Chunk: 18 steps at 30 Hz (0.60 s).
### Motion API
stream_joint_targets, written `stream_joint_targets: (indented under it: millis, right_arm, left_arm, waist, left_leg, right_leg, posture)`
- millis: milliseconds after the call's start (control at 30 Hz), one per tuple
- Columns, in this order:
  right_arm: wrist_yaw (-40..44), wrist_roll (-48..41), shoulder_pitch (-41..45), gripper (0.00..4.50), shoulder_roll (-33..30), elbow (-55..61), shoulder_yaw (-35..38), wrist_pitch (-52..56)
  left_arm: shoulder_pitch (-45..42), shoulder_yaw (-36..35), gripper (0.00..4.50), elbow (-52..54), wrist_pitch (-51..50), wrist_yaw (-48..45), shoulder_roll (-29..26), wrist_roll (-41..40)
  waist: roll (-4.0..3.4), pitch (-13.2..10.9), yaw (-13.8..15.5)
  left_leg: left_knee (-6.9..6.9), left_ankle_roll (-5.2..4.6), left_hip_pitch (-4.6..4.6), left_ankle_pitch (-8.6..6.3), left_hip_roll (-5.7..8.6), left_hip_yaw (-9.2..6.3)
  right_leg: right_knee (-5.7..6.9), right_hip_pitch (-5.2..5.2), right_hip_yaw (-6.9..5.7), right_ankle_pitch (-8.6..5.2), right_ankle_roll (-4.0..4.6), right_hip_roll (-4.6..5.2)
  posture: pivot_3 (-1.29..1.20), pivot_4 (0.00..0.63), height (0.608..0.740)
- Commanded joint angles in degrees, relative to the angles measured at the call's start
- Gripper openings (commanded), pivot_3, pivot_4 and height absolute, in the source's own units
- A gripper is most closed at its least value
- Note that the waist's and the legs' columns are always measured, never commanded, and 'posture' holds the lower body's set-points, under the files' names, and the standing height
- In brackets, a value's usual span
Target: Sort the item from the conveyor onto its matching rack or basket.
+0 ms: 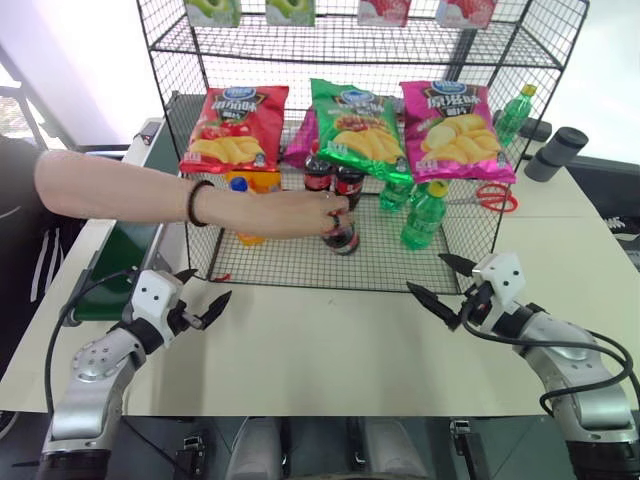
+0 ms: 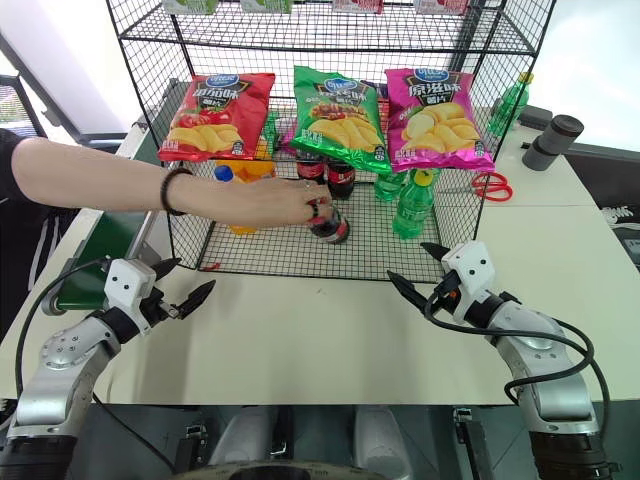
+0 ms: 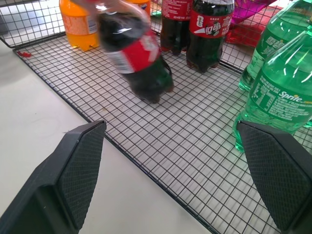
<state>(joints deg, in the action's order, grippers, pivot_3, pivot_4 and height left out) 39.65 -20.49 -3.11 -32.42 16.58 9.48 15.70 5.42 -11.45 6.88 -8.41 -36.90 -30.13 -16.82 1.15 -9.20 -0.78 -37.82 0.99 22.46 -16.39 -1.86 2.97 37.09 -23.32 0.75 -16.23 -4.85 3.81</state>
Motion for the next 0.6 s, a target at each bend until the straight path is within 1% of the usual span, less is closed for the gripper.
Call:
stream_joint_targets:
  millis: [33, 433, 600]
  right_arm:
    - [-0.4, -0.2, -0.1, 4.45, 0.3, 1.7, 0.7, -1.3]
    - [-1.1, -0.2, 0.4, 4.45, 0.1, 2.0, 0.9, -1.1]
    - [-1.1, 0.2, 1.6, 4.45, 0.4, 0.7, 0.2, -1.8]
  left_arm:
    - [-1.0, -1.4, 4.5, 1.0, 0.2, 0.7, -0.4, -0.4]
    - [-1.1, -1.3, 4.5, 1.2, -0.1, 0.8, 0.2, -0.6]
    - [-1.3, -3.0, 4.5, 2.3, -0.2, 1.3, 0.2, -1.8]
  waist:
    - [0.0, 0.0, 0.0]
    - [0.0, 0.0, 0.0]
    - [0.0, 0.0, 0.0]
  left_leg:
    - [0.0, 0.0, 0.0, 0.0, 0.0, 0.0]
    - [0.01, 0.0, 0.0, 0.0, 0.0, 0.0]
    - [0.02, 0.0, 0.0, 0.0, 0.0, 0.0]
  right_leg:
    - [0.0, 0.0, 0.0, 0.0, 0.0, 0.0]
    - [0.0, -0.01, 0.0, 0.0, 0.01, 0.0]
    - [0.0, -0.02, 0.0, 0.0, 0.01, 0.0]
  posture:
    - [0.0, 0.15, 0.74]
    - [0.0, 0.15, 0.74]
    - [0.0, 0.15, 0.74]
